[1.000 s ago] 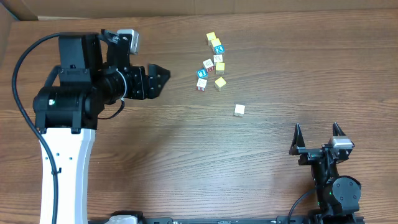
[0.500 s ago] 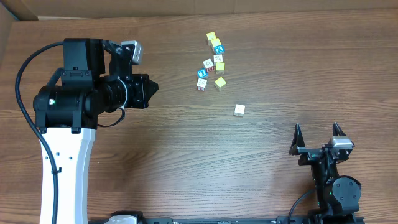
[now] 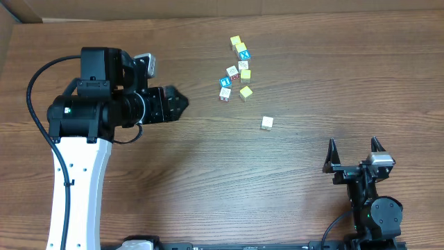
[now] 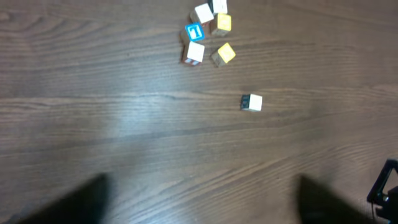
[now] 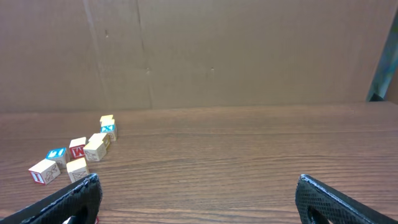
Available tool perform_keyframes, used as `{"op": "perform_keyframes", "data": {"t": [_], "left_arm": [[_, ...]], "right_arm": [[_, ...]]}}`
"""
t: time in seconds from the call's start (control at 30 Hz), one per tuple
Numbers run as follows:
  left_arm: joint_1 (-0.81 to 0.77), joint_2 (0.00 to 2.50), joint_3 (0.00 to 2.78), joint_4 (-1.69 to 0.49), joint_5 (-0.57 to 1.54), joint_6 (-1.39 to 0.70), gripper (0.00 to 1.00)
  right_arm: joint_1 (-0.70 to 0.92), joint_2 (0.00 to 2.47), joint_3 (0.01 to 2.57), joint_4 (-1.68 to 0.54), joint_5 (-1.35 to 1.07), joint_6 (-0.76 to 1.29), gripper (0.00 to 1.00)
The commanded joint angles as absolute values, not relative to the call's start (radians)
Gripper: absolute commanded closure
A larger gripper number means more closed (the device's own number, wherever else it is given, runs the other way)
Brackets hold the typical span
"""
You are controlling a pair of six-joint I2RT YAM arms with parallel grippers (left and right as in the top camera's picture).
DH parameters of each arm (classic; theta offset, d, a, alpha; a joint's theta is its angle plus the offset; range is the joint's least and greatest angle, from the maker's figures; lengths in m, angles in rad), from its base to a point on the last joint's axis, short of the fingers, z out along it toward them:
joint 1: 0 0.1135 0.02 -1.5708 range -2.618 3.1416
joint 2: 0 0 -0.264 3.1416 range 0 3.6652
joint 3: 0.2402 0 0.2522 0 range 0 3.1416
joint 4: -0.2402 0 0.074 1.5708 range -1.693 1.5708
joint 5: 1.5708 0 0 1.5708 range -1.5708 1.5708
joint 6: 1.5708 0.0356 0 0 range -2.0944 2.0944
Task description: Flip 4 blocks
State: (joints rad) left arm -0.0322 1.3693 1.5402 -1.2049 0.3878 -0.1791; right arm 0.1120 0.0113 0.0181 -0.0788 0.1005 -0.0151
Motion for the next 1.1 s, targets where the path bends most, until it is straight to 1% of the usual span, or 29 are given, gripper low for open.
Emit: {"op": "perform_keyframes", "data": {"t": [0.0, 0.13, 0.17, 0.2, 0.23, 0.27, 0.3, 0.33, 0.37, 0.4, 0.8, 1.07], "left_arm": [[-0.034, 1.370, 1.532, -1.187, 0.417, -0.184, 0.00], [-0.034, 1.370, 1.532, -1.180, 0.419, -0.184, 0.00], [-0.034, 1.370, 1.532, -1.180, 0.419, -0.184, 0.03], [-0.034, 1.370, 1.532, -1.181, 0.419, -0.184, 0.10], [-0.034, 1.370, 1.532, -1.181, 0.419, -0.184, 0.22], [-0.034, 1.370, 1.532, -1.182, 0.419, -0.184, 0.37], [-0.034, 1.370, 1.532, -1.184, 0.420, -0.184, 0.58], [-0.034, 1.370, 1.532, -1.192, 0.419, -0.184, 0.77], [-0.034, 1.370, 1.532, -1.201, 0.419, -0.184, 0.91], [-0.034, 1.370, 1.532, -1.206, 0.419, -0.184, 0.96], [-0.034, 1.371, 1.523, -1.254, 0.418, -0.207, 0.95], [-0.034, 1.371, 1.512, -1.345, 0.409, -0.207, 0.96]], "right_arm": [[0.109, 0.005, 0.008, -0.073, 0.096, -0.019, 0.00], [0.109, 0.005, 0.008, -0.073, 0.096, -0.019, 0.00], [0.109, 0.005, 0.008, -0.073, 0.096, -0.019, 0.00], [0.109, 0.005, 0.008, -0.073, 0.096, -0.019, 0.00], [0.109, 0.005, 0.008, -0.073, 0.096, -0.019, 0.00], [0.109, 0.005, 0.008, -0.073, 0.096, -0.019, 0.00], [0.109, 0.005, 0.008, -0.073, 0.096, -0.019, 0.00], [0.109, 0.005, 0.008, -0.073, 0.096, -0.019, 0.00], [0.109, 0.005, 0.008, -0.073, 0.096, -0.019, 0.00], [0.109, 0.005, 0.008, -0.073, 0.096, -0.019, 0.00], [0.109, 0.005, 0.008, -0.073, 0.096, -0.019, 0.00], [0.109, 0.005, 0.008, -0.073, 0.096, -0.019, 0.00]]}}
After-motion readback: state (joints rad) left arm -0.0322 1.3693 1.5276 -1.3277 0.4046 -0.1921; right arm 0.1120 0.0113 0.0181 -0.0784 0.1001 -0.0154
